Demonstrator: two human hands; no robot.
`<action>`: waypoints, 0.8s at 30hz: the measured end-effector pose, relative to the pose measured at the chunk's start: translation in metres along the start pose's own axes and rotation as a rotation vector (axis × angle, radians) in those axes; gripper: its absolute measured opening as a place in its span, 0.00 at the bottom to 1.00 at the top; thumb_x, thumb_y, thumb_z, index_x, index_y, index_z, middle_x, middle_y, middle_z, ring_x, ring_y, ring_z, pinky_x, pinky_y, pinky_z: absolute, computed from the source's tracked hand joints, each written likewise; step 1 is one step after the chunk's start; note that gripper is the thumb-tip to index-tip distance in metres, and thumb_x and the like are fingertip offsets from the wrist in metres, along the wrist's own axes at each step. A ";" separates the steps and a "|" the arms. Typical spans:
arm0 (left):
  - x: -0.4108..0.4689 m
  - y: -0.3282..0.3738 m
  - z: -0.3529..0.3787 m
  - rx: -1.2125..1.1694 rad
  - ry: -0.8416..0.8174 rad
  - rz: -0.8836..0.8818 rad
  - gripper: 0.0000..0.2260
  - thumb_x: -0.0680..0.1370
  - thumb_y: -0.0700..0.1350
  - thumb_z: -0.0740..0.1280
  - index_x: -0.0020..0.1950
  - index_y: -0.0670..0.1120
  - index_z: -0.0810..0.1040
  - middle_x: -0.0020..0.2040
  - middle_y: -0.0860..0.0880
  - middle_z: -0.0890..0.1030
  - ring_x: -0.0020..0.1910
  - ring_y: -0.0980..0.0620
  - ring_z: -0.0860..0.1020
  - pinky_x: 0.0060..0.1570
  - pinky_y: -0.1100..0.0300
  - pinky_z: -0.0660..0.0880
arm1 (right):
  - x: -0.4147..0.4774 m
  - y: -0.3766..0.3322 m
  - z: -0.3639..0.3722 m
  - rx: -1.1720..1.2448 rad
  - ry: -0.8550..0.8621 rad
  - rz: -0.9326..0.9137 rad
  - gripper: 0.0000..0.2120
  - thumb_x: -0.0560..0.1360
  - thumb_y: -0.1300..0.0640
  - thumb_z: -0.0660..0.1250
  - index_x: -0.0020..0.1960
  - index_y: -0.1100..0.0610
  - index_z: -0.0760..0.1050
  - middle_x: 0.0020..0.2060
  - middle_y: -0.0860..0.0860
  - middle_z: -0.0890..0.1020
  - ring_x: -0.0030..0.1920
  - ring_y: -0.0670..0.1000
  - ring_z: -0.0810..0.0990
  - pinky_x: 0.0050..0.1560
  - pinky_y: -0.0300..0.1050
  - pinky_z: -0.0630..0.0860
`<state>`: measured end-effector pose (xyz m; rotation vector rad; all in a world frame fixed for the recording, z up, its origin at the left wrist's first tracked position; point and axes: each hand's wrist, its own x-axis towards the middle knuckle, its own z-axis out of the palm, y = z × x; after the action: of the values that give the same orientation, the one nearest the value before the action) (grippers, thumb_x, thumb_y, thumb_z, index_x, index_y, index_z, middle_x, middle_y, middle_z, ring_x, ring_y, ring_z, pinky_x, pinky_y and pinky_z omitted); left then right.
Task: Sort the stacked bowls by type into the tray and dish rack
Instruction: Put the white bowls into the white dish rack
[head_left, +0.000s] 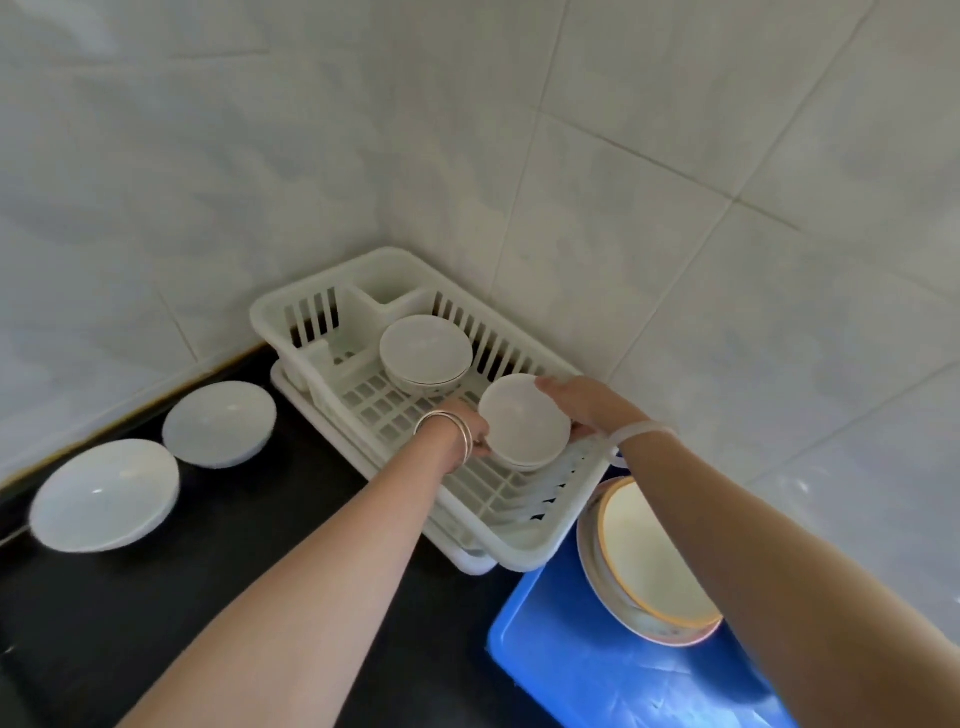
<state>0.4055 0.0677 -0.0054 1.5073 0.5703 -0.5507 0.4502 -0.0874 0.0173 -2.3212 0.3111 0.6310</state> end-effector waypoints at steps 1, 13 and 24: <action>0.004 -0.001 0.000 0.017 -0.001 -0.013 0.17 0.76 0.28 0.57 0.65 0.32 0.68 0.65 0.34 0.72 0.60 0.37 0.76 0.59 0.49 0.74 | 0.002 0.001 0.002 -0.006 -0.005 0.009 0.21 0.76 0.37 0.59 0.52 0.55 0.71 0.41 0.54 0.81 0.42 0.57 0.83 0.39 0.50 0.82; 0.010 -0.006 -0.006 -0.002 -0.050 -0.008 0.17 0.76 0.30 0.60 0.66 0.35 0.70 0.66 0.36 0.72 0.64 0.41 0.73 0.62 0.52 0.72 | 0.011 0.012 0.012 -0.387 0.070 -0.096 0.18 0.79 0.47 0.57 0.44 0.60 0.75 0.33 0.52 0.78 0.35 0.54 0.78 0.43 0.46 0.72; 0.003 -0.007 -0.013 0.081 -0.113 0.064 0.17 0.76 0.33 0.62 0.65 0.39 0.72 0.64 0.38 0.74 0.60 0.43 0.76 0.50 0.58 0.75 | -0.009 0.016 0.020 -0.562 0.253 -0.185 0.17 0.79 0.52 0.56 0.63 0.60 0.71 0.54 0.57 0.79 0.53 0.57 0.78 0.47 0.45 0.68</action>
<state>0.4026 0.0803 -0.0122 1.5550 0.4152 -0.6109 0.4298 -0.0847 0.0004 -2.9348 0.0259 0.3586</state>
